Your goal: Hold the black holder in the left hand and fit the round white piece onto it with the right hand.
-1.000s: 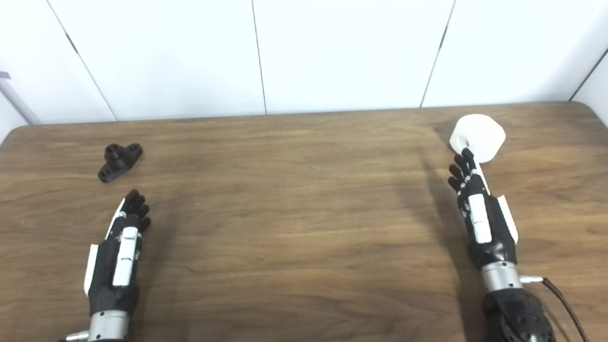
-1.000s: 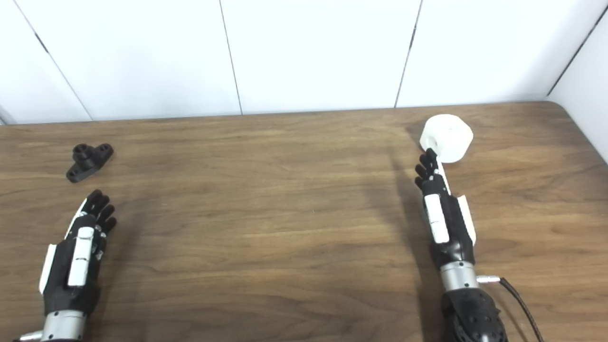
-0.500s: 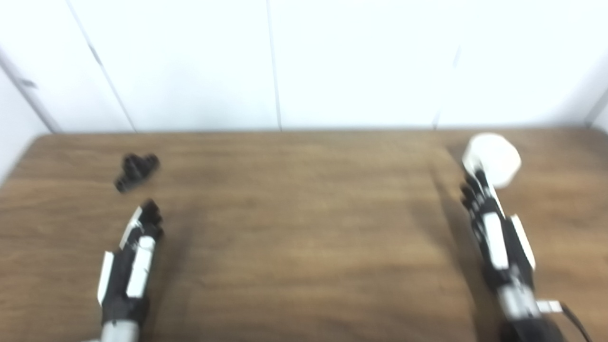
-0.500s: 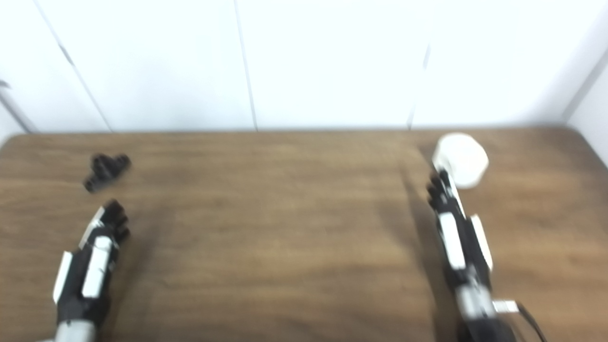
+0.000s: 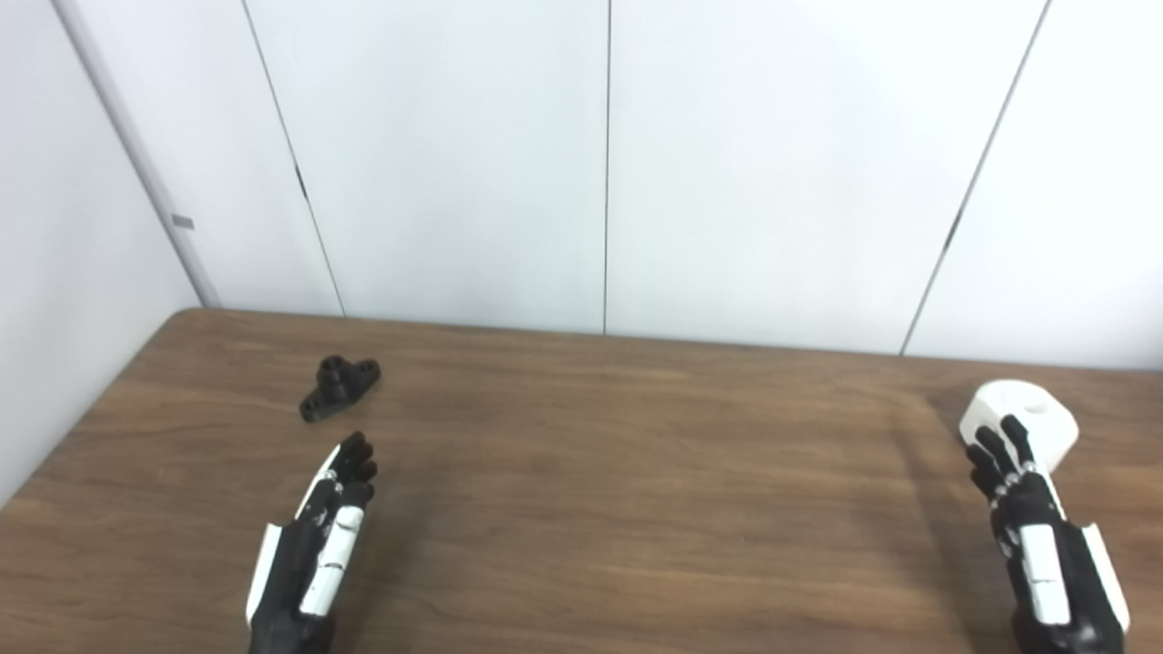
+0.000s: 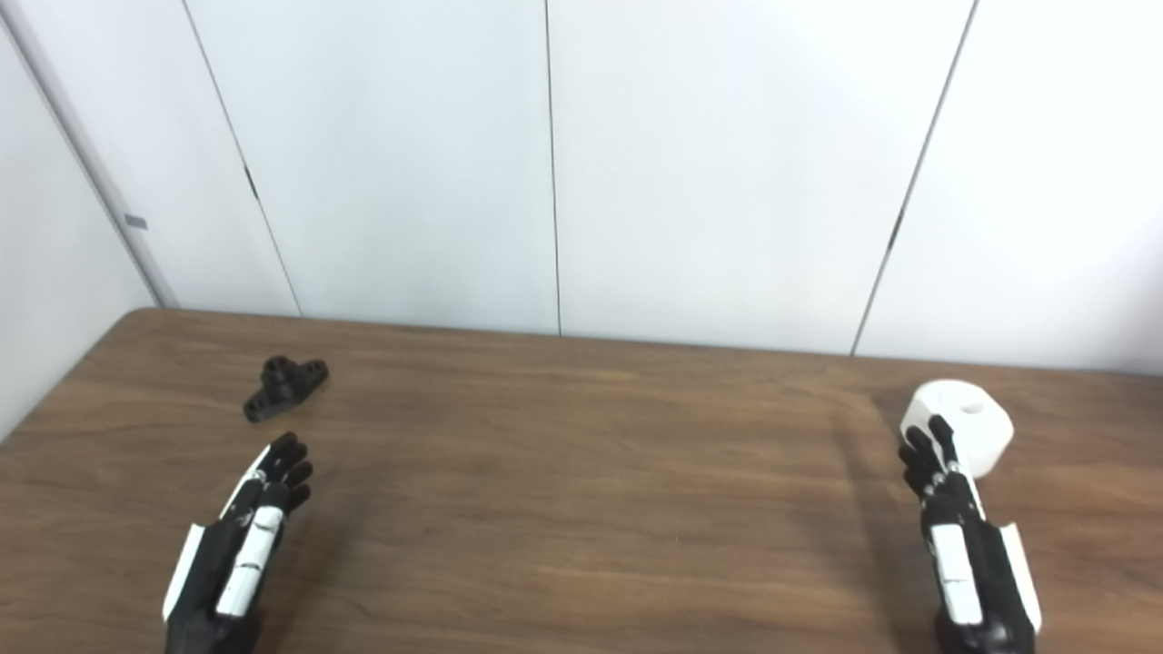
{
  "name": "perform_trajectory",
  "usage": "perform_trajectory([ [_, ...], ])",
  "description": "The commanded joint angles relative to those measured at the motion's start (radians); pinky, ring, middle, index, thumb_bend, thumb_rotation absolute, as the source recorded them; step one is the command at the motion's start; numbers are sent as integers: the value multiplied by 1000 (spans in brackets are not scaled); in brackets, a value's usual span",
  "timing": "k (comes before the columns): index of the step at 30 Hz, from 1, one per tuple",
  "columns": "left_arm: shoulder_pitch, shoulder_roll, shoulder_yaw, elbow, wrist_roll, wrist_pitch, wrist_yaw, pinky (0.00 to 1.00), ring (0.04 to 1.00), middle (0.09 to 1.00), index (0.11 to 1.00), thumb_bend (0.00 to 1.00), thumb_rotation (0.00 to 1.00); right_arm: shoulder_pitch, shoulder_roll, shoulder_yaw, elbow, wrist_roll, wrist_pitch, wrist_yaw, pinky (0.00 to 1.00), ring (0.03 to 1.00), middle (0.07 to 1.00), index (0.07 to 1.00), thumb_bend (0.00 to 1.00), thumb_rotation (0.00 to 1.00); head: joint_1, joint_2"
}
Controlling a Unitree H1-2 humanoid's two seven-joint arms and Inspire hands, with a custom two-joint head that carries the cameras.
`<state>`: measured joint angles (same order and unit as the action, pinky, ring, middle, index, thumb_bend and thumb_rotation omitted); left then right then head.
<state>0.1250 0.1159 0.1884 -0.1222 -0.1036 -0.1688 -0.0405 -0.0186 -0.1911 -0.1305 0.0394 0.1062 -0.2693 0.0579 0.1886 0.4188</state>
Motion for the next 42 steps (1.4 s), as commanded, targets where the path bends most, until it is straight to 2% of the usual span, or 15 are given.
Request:
perform_trajectory([
  [1, 3, -21, -19, 69, -3, -37, 0, 929, 927, 935, 938, 551, 723, 62, 14, 2, 109, 12, -19, 10, 977, 944, 948, 981, 565, 950, 5, -6],
  [7, -3, -21, -27, 97, 9, -56, 0, 928, 934, 938, 949, 554, 738, 55, 8, 2, 133, 6, -22, 13, 985, 951, 959, 998, 548, 987, 12, -33],
  [12, -9, -23, -30, 115, 7, -75, -2, 930, 934, 937, 950, 554, 733, 47, 6, 0, 153, 20, -30, 24, 998, 955, 959, 998, 548, 977, 18, -46],
  [21, -5, -22, -35, 114, 21, -73, 2, 930, 937, 942, 963, 531, 733, 46, 3, -2, 155, 18, -34, 28, 999, 956, 961, 1000, 517, 996, 16, -37],
  [25, -5, -19, -34, 118, 47, -93, 12, 931, 928, 935, 958, 505, 663, 49, 3, -1, 150, 20, -30, 30, 1000, 954, 954, 998, 553, 980, 16, -32],
  [29, 0, -10, -28, 110, 80, -108, 23, 869, 910, 930, 944, 502, 543, 56, 7, 0, 137, 7, -26, 20, 1000, 954, 960, 999, 578, 994, 13, -31],
  [34, -6, 24, -18, 88, 155, -147, 50, 908, 921, 926, 929, 611, 410, 65, 12, 1, 122, 11, -24, 21, 1000, 953, 953, 996, 555, 975, 7, -28],
  [38, -27, 57, 3, 36, 202, -106, 68, 908, 926, 925, 911, 692, 350, 64, 10, -1, 124, 9, -23, 20, 1000, 948, 947, 991, 555, 967, 8, -23],
  [40, -36, 66, 10, 15, 225, -82, 74, 866, 918, 934, 899, 747, 304, 65, 10, -1, 118, 7, -15, 17, 1000, 949, 945, 992, 552, 971, 7, -23],
  [42, -44, 87, 13, -9, 335, -56, 103, 878, 923, 939, 896, 768, 291, 68, 10, -3, 113, 4, -6, 13, 996, 943, 940, 990, 564, 975, 7, -24],
])
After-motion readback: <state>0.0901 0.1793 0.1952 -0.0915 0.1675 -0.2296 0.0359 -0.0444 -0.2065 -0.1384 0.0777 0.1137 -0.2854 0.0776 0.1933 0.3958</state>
